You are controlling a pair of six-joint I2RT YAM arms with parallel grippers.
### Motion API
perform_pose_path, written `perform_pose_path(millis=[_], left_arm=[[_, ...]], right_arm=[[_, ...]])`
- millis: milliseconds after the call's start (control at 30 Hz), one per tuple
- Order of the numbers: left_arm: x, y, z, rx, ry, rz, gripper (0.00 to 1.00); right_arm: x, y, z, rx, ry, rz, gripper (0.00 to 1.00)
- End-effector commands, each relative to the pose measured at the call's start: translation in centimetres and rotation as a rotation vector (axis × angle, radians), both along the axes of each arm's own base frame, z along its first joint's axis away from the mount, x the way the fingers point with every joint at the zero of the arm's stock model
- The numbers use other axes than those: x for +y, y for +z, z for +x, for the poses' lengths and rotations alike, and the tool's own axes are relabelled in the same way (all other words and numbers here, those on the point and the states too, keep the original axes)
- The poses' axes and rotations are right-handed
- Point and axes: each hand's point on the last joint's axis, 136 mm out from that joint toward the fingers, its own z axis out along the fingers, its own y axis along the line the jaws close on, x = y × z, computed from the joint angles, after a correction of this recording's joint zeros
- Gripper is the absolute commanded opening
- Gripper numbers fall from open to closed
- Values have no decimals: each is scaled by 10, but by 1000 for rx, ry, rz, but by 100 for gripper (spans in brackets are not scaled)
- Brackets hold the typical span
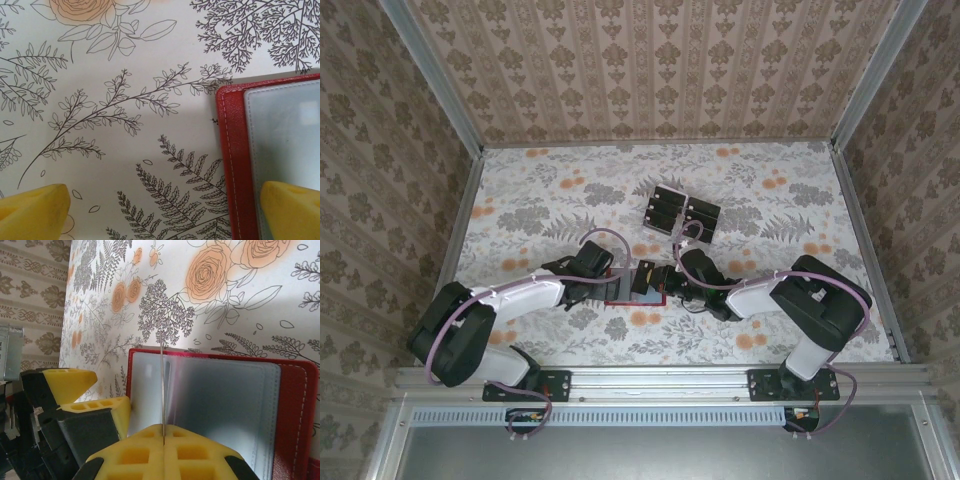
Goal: Put the credit cards into the card holder
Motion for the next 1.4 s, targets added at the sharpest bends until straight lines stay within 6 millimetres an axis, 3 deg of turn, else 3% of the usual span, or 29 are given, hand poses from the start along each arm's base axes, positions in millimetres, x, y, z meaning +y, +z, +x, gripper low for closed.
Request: perform_pose_path(millis=[0,767,1367], left_arm=[[8,-10,-6,20,22,37,100],[10,-17,-10,37,33,44,100],[10,-18,-10,37,33,44,100]], right_arm=[[0,4,3,-18,-18,45,0],[3,-14,-3,25,-14,79,0],[8,-31,-20,103,44,81,0]])
